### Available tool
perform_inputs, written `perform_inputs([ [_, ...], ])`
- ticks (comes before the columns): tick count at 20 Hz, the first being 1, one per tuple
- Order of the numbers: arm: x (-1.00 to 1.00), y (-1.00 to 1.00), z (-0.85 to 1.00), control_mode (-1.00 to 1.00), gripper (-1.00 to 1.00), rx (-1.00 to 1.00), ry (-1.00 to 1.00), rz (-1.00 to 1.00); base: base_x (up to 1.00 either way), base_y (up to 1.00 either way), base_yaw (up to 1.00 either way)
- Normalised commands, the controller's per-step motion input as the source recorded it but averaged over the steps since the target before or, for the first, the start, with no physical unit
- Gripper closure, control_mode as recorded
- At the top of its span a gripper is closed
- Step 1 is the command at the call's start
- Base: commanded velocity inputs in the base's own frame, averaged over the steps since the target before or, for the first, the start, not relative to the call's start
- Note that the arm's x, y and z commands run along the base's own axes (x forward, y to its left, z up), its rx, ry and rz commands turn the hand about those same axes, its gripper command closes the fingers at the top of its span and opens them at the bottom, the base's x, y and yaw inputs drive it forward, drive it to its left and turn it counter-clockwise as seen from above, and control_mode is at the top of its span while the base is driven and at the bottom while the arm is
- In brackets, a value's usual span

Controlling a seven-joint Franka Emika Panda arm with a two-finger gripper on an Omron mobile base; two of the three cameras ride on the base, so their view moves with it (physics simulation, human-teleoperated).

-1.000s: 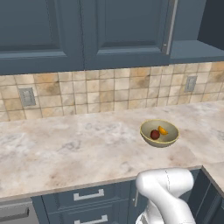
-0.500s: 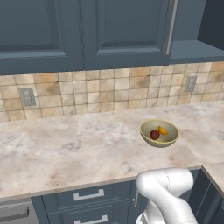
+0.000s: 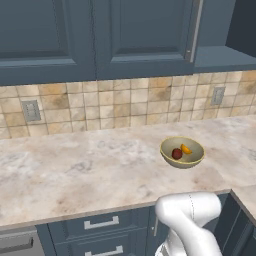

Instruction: Open the cabinet. Pick the orange and apple from the cabinet and place them into the bowl. Then close the cabinet.

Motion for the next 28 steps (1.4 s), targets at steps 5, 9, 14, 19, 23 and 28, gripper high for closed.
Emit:
perform_inputs([
  [5,0.63,0.00,0.00,-1.00,-1.00,0.00,0.05,0.02,0.00,0.00,0.00],
  [9,0.74,-0.07,0.00,-1.00,-1.00,0.00,0.05,0.10,0.00,0.00,0.00],
  [14,0.83,-0.41,0.00,-1.00,-1.00,0.06,0.00,0.20,0.00,0.00,0.00],
  [19,0.65,-0.75,0.00,-1.00,-1.00,0.15,0.00,0.24,0.00,0.00,0.00],
  [23,0.91,-0.36,-0.09,-1.00,-1.00,0.07,0.00,0.21,0.00,0.00,0.00],
  [28,1.00,0.02,-0.21,-1.00,-1.00,0.02,0.00,0.15,0.00,0.00,0.00],
])
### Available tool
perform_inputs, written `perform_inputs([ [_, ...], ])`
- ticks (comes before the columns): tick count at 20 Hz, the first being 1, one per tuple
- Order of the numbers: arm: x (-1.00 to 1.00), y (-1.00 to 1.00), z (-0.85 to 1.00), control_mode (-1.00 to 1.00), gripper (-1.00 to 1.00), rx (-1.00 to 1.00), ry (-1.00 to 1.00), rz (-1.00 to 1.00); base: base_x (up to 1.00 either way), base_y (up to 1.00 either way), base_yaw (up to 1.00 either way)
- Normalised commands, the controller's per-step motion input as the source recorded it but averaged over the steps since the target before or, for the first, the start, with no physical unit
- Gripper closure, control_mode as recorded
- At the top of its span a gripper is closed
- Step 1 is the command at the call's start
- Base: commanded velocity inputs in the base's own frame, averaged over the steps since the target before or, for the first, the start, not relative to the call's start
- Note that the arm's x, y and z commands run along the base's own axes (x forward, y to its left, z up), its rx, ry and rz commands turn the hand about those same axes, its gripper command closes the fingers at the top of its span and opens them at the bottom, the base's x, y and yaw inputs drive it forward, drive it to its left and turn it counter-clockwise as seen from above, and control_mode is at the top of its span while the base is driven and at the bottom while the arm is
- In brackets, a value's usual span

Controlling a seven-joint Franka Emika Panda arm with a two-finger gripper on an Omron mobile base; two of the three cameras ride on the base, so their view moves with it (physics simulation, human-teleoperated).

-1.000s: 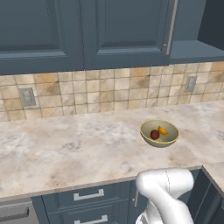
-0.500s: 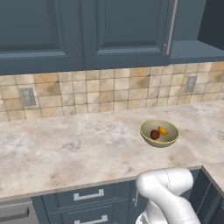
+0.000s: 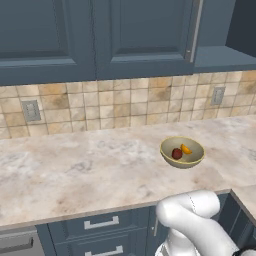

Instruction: Open the cabinet. Pick the orange and apple from the cabinet and place them into the bowl. Then close the cabinet.

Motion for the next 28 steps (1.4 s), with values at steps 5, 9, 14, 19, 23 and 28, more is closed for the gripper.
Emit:
perform_inputs([
  [5,1.00,0.52,-0.15,-1.00,-1.00,0.00,0.00,0.03,0.00,0.00,0.00],
  [9,1.00,0.79,-0.01,-1.00,-1.00,0.00,-0.02,-0.04,0.00,0.00,0.00],
  [14,1.00,0.81,-0.03,-1.00,-1.00,0.06,0.00,-0.02,0.00,0.00,0.00],
  [19,1.00,0.58,-0.08,-1.00,-1.00,0.12,0.00,0.00,0.00,0.00,0.00],
  [23,1.00,0.06,-0.12,-1.00,-1.00,0.26,0.00,0.12,0.00,0.00,0.00],
  [28,1.00,0.00,-0.13,-1.00,-1.00,0.35,0.00,0.23,0.00,0.00,0.00],
])
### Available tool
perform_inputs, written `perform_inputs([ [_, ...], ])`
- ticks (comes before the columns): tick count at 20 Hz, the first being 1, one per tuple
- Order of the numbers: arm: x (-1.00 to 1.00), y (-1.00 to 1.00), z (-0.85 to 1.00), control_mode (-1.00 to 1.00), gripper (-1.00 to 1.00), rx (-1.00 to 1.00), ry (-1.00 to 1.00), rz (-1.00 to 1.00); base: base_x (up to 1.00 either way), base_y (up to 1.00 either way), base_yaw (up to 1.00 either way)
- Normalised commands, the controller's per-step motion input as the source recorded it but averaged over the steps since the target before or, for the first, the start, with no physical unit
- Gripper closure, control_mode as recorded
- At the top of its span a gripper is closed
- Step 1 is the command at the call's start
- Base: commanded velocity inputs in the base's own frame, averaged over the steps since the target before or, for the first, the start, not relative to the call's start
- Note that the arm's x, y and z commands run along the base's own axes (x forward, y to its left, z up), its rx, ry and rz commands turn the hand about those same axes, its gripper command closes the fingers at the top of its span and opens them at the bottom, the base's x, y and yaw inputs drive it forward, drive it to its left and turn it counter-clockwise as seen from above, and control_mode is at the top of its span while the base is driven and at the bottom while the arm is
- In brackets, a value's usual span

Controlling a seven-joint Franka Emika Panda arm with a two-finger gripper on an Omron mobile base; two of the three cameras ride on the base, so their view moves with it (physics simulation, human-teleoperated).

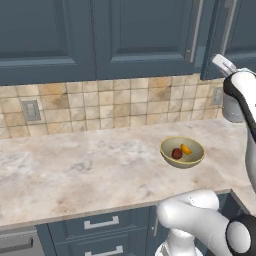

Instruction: Open the cabinet. Pick the orange and apple from the cabinet and place them into the bowl. Then close the cabinet.

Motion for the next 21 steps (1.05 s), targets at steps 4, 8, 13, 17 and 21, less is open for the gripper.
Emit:
perform_inputs([
  [4,1.00,0.00,-0.18,-1.00,-1.00,0.38,0.02,0.38,0.00,0.00,0.00],
  [8,1.00,0.05,-0.37,-1.00,-1.00,0.19,0.06,0.25,0.00,0.00,0.00],
  [13,1.00,0.86,-0.67,-1.00,-1.00,-0.12,0.00,-0.16,0.00,0.00,0.00],
  [17,0.87,0.93,-0.19,-1.00,-1.00,-0.16,0.00,-0.28,0.00,0.00,0.00],
  [21,0.51,0.65,0.00,-1.00,-1.00,-0.10,-0.08,-0.22,0.00,0.00,0.00],
])
